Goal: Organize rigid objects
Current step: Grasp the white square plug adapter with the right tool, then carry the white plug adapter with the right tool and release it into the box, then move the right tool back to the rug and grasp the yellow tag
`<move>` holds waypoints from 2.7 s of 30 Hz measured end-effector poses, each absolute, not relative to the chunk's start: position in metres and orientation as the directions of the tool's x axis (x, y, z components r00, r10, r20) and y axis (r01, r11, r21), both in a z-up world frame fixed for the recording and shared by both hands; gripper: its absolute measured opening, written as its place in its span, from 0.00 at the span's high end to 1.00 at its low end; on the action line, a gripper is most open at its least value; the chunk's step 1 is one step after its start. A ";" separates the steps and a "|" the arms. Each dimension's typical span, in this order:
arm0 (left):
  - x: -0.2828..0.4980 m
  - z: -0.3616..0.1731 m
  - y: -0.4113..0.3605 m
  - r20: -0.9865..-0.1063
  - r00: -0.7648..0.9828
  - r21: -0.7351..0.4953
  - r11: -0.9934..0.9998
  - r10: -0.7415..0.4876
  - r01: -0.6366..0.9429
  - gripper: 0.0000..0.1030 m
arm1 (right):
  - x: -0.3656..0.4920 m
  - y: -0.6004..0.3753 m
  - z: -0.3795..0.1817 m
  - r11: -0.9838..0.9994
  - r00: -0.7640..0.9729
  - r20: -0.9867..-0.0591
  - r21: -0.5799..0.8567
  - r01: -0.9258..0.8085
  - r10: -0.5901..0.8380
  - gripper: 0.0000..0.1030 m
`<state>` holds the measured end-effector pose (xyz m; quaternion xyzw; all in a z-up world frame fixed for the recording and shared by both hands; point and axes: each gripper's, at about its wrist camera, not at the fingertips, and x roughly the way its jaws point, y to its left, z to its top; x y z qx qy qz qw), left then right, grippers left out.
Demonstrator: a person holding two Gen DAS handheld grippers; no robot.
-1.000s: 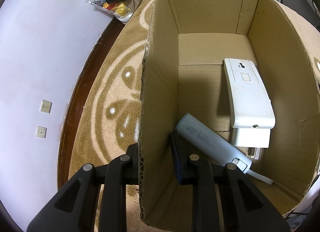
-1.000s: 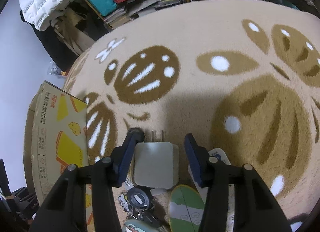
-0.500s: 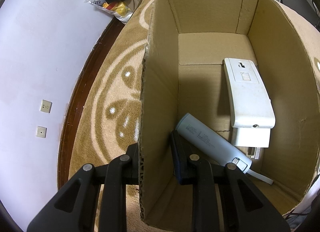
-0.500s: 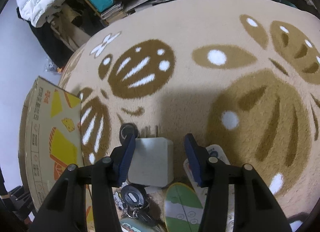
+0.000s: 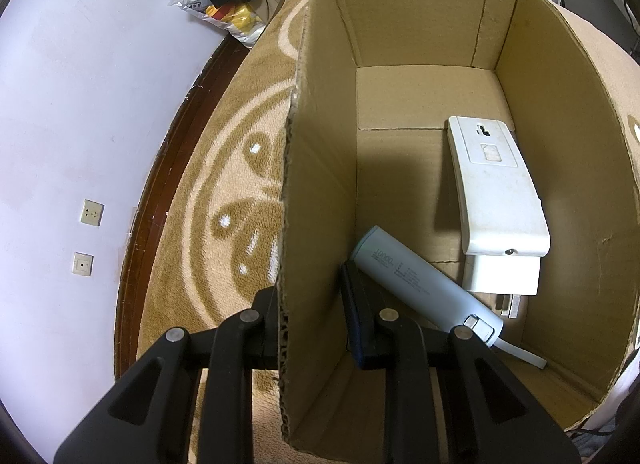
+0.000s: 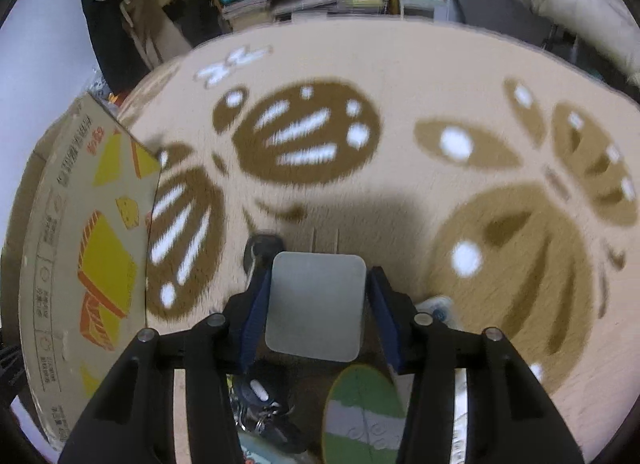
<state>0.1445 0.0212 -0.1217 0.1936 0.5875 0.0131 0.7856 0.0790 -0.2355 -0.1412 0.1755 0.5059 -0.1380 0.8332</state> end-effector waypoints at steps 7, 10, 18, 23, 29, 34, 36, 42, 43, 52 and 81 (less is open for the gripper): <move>0.144 -0.121 0.020 -0.916 0.313 0.327 0.921 0.253 0.210 0.77 | 0.075 -0.233 -0.092 0.901 0.613 -0.789 0.232 0.367 -0.047 0.50; 0.143 -0.121 0.019 -0.915 0.311 0.332 0.919 0.258 0.212 0.77 | 0.077 -0.221 -0.076 0.917 0.651 -0.759 0.250 0.311 -0.014 0.50; 0.143 -0.122 0.017 -0.915 0.311 0.331 0.919 0.258 0.212 0.77 | 0.079 -0.157 -0.029 0.971 0.760 -0.648 0.212 0.109 0.056 0.50; 0.144 -0.122 0.020 -0.922 0.303 0.311 0.928 0.242 0.204 0.77 | 0.077 -0.135 -0.025 0.976 0.777 -0.620 0.216 0.038 0.108 0.50; 0.144 -0.122 0.023 -0.924 0.302 0.302 0.932 0.235 0.201 0.77 | 0.076 -0.120 -0.041 0.971 0.771 -0.613 0.239 -0.026 0.172 0.50; 0.145 -0.121 0.026 -0.929 0.296 0.286 0.938 0.222 0.194 0.77 | 0.079 -0.113 -0.047 0.964 0.757 -0.618 0.259 -0.060 0.213 0.50; 0.145 -0.121 0.027 -0.930 0.295 0.282 0.940 0.218 0.193 0.77 | 0.080 -0.112 -0.049 0.962 0.753 -0.620 0.264 -0.066 0.221 0.50; 0.144 -0.121 0.029 -0.932 0.293 0.275 0.942 0.213 0.192 0.77 | 0.083 -0.108 -0.054 0.965 0.744 -0.630 0.252 -0.075 0.223 0.50; 0.144 -0.121 0.030 -0.933 0.291 0.272 0.943 0.210 0.191 0.77 | 0.083 -0.107 -0.055 0.965 0.743 -0.631 0.252 -0.075 0.223 0.50; 0.143 -0.119 0.031 -0.933 0.295 0.272 0.943 0.208 0.194 0.77 | 0.079 -0.114 -0.044 0.974 0.758 -0.626 0.217 -0.057 0.184 0.49; 0.142 -0.119 0.031 -0.935 0.290 0.265 0.945 0.204 0.190 0.77 | 0.092 -0.198 -0.109 0.946 0.614 -0.788 0.156 0.286 -0.056 0.00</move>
